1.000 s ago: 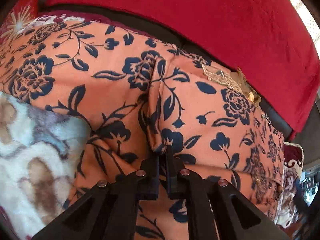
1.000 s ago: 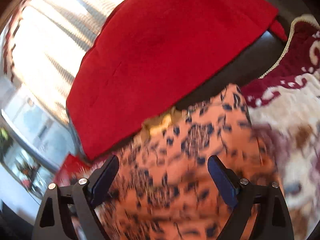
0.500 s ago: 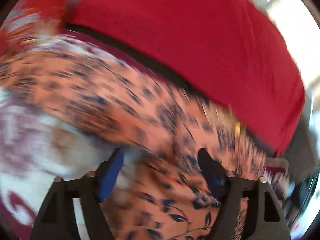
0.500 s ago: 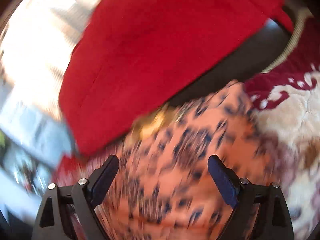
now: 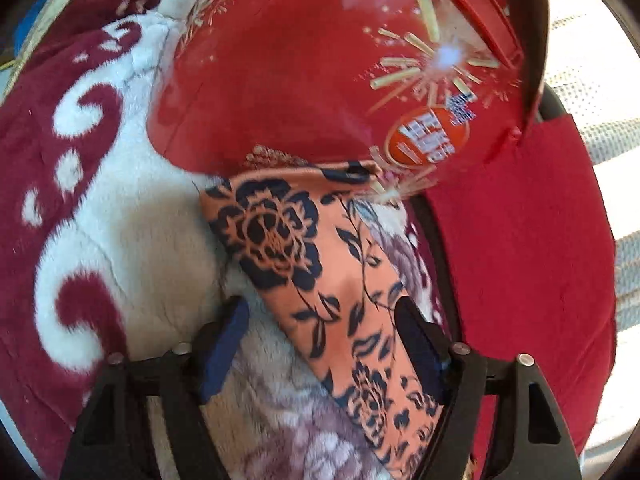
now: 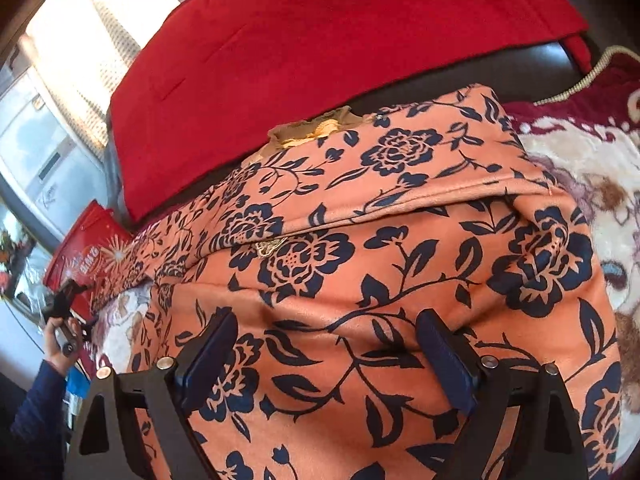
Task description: Fold small clothes
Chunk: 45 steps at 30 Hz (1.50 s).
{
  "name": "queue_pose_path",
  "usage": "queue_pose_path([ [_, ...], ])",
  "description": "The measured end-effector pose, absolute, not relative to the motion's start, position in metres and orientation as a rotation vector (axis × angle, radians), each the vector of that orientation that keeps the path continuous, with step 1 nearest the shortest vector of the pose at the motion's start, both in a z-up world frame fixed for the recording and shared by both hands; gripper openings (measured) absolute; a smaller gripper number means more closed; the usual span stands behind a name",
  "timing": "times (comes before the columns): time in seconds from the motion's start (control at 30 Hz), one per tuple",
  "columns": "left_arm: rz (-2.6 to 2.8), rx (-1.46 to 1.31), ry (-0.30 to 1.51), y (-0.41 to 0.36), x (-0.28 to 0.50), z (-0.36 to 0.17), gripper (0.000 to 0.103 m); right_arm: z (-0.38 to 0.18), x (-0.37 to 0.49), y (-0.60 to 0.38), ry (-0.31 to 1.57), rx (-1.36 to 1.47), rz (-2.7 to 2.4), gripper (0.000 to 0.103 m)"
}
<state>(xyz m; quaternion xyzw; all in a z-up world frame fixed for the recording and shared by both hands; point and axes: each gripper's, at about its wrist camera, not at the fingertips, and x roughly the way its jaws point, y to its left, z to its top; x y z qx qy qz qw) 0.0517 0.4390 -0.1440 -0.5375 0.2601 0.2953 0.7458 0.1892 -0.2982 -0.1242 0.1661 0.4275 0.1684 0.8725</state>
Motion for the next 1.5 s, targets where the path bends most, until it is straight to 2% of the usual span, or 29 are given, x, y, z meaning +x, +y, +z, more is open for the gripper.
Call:
queue_pose_path([
  [0.03, 0.675, -1.155, 0.601, 0.441, 0.055, -0.145, 0.019, -0.125, 0.189, -0.298, 0.892, 0.352, 0.35, 0.092],
  [0.07, 0.714, -1.128, 0.673, 0.445, 0.061, -0.15, 0.004, -0.127, 0.19, -0.296, 0.888, 0.351, 0.347, 0.092],
  [0.17, 0.729, -1.118, 0.685, 0.449, 0.064, -0.144, 0.004, -0.126, 0.189, -0.297, 0.879, 0.346, 0.344, 0.092],
  [0.27, 0.734, -0.839, 0.63, 0.409, 0.071, -0.085, 0.004, -0.13, 0.188, -0.295, 0.858, 0.335, 0.35, 0.092],
  [0.4, 0.566, -0.525, 0.503, 0.309, 0.098, 0.005, 0.004, -0.133, 0.182, -0.291, 0.806, 0.297, 0.355, 0.093],
  [0.53, 0.33, -0.333, 0.441, 0.194, 0.129, 0.064, 0.004, -0.134, 0.178, -0.294, 0.772, 0.317, 0.369, 0.093],
  [0.67, 0.086, -0.189, 0.419, 0.064, 0.157, 0.089, 0.004, -0.135, 0.176, -0.304, 0.748, 0.383, 0.4, 0.093],
  [0.77, -0.065, -0.125, 0.461, -0.023, 0.175, 0.078, 0.005, -0.134, 0.176, -0.306, 0.74, 0.402, 0.409, 0.093],
  [0.8, -0.094, -0.109, 0.479, -0.045, 0.181, 0.066, 0.006, -0.134, 0.176, -0.307, 0.739, 0.405, 0.412, 0.093],
  [0.83, -0.127, -0.087, 0.5, -0.061, 0.183, 0.056, 0.019, -0.134, 0.176, -0.307, 0.737, 0.41, 0.415, 0.093],
  [0.87, -0.19, -0.042, 0.577, -0.083, 0.192, 0.037, 0.036, -0.134, 0.176, -0.308, 0.736, 0.417, 0.419, 0.093],
  [0.9, -0.24, -0.003, 0.669, -0.098, 0.2, 0.018, 0.069, -0.133, 0.176, -0.309, 0.737, 0.427, 0.425, 0.093],
  [0.93, -0.262, 0.035, 0.748, -0.105, 0.207, -0.002, 0.073, -0.133, 0.176, -0.311, 0.745, 0.435, 0.431, 0.093],
  [1.03, -0.216, 0.07, 0.831, -0.083, 0.2, -0.037, 0.073, -0.127, 0.177, -0.321, 0.785, 0.487, 0.441, 0.093],
  [1.23, -0.024, -0.176, 0.776, 0.055, 0.152, -0.047, 0.078, -0.095, 0.192, -0.345, 0.765, 0.559, 0.405, 0.093],
  [1.37, 0.097, -0.315, 0.802, 0.117, 0.134, -0.069, 0.078, -0.077, 0.235, -0.35, 0.768, 0.674, 0.435, 0.093],
  [1.5, 0.162, -0.446, 0.796, 0.153, 0.107, -0.092, 0.078, -0.09, 0.292, -0.348, 0.873, 0.78, 0.327, 0.093],
])
